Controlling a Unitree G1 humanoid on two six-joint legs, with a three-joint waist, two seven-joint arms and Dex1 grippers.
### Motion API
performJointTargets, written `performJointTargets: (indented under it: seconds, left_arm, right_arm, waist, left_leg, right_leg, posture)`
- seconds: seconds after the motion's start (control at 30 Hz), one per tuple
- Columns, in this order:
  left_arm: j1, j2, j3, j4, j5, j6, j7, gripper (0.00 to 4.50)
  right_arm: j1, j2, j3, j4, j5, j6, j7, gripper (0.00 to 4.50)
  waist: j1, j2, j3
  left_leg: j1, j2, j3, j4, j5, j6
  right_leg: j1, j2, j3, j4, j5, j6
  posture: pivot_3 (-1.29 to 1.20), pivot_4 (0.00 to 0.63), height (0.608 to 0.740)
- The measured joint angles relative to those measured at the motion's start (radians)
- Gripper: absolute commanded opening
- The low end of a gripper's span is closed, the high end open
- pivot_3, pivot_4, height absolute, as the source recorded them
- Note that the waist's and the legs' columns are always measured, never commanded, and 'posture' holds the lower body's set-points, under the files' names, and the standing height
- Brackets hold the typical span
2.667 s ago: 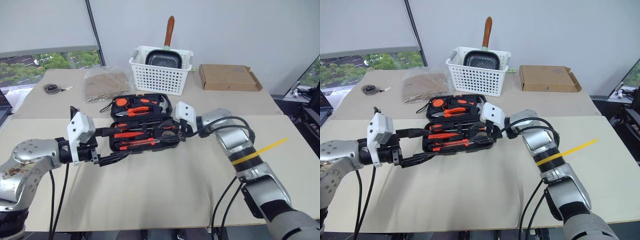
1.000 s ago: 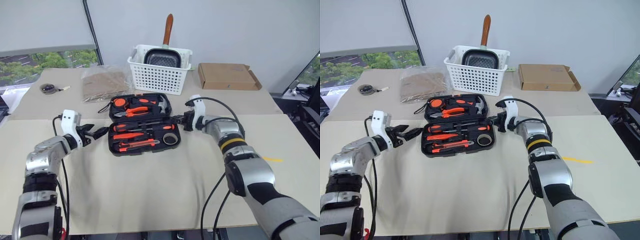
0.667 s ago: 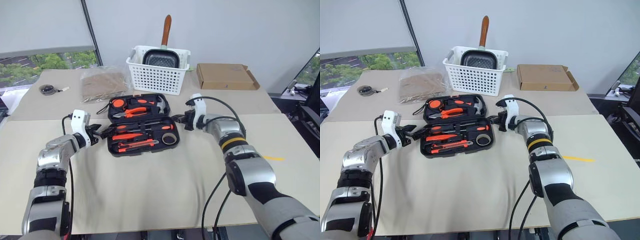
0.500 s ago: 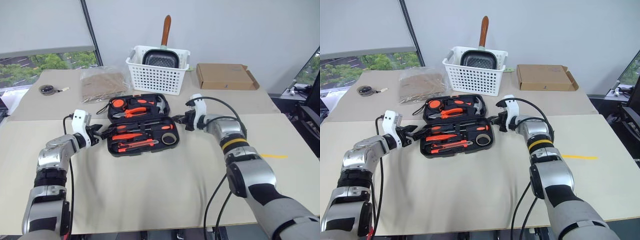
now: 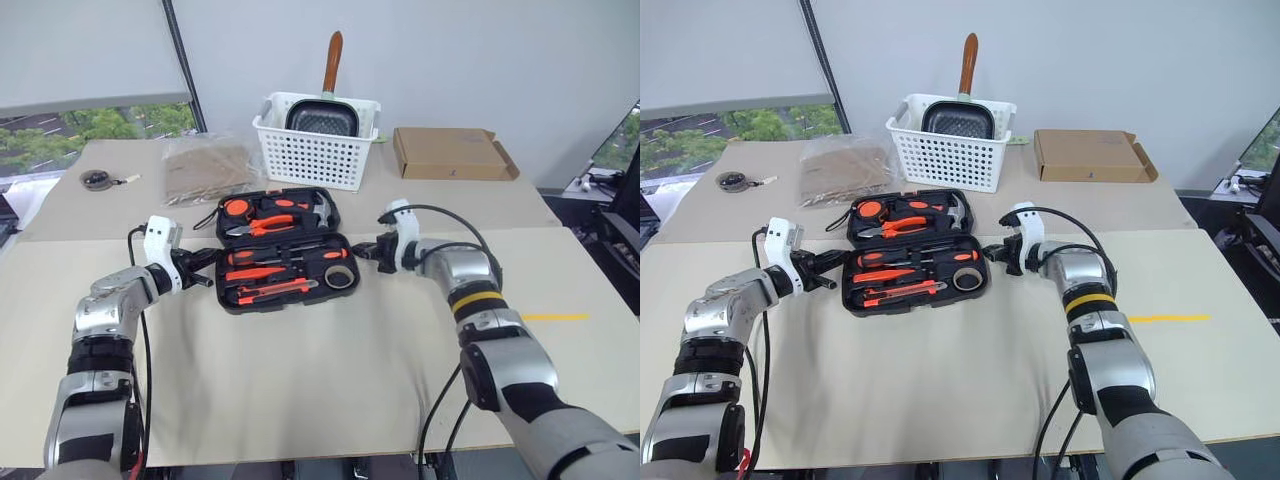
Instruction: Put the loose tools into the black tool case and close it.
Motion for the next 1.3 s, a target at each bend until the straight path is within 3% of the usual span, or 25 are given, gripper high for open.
performJointTargets:
  seconds: [0.33,0.6,0.8,1.07,1.3]
  left_arm:
    - [0.040,-0.011,0.004,-0.057,-0.002,0.003,-0.006,0.03]
    - [0.076,-0.020,0.004,-0.112,-0.002,0.004,-0.016,0.03]
    - [0.124,-0.030,-0.021,-0.202,-0.006,0.003,-0.069,0.03]
    - [0.212,-0.038,-0.057,-0.327,-0.007,0.023,-0.100,0.03]
    - [0.261,-0.037,-0.061,-0.405,-0.011,0.049,-0.107,0.03]
  right_arm:
    - [-0.005,0.022,-0.032,0.063,-0.004,-0.120,-0.116,0.00]
    - [0.048,0.036,-0.020,0.036,-0.008,-0.155,-0.021,0.00]
    - [0.193,-0.004,0.016,-0.231,0.017,0.004,0.040,0.00]
    - [0.448,-0.062,0.031,-0.793,0.109,0.343,0.019,0.00]
    - [0.564,-0.096,0.025,-1.021,0.172,0.492,-0.013,0.00]
  waist:
    - [0.001,0.000,0.000]
    - [0.004,0.000,0.000]
    - [0.004,0.001,-0.001]
    - [0.000,0.003,-0.002]
    - [0.005,0.003,-0.002]
  left_leg:
    - [0.000,-0.001,0.000,0.000,-0.001,0.001]
    - [-0.001,-0.001,0.000,0.000,-0.002,0.002]
    - [-0.001,-0.001,0.000,-0.001,-0.002,0.003]
    - [0.003,0.001,0.000,-0.001,-0.008,0.008]
    - [0.003,0.001,-0.001,-0.001,-0.008,0.008]
  right_leg:
    - [0.000,-0.001,0.000,-0.001,0.000,0.000]
    - [0.001,-0.001,0.000,-0.001,0.000,0.001]
    - [0.001,-0.002,0.000,0.000,0.000,-0.001]
    - [0.001,-0.001,0.000,-0.002,-0.003,0.003]
    - [0.001,-0.001,0.001,-0.003,-0.003,0.002]
  posture:
    - [0.00,0.150,0.700]
    - [0.00,0.150,0.700]
    - [0.00,0.150,0.700]
    - [0.00,0.150,0.700]
    - [0.00,0.150,0.700]
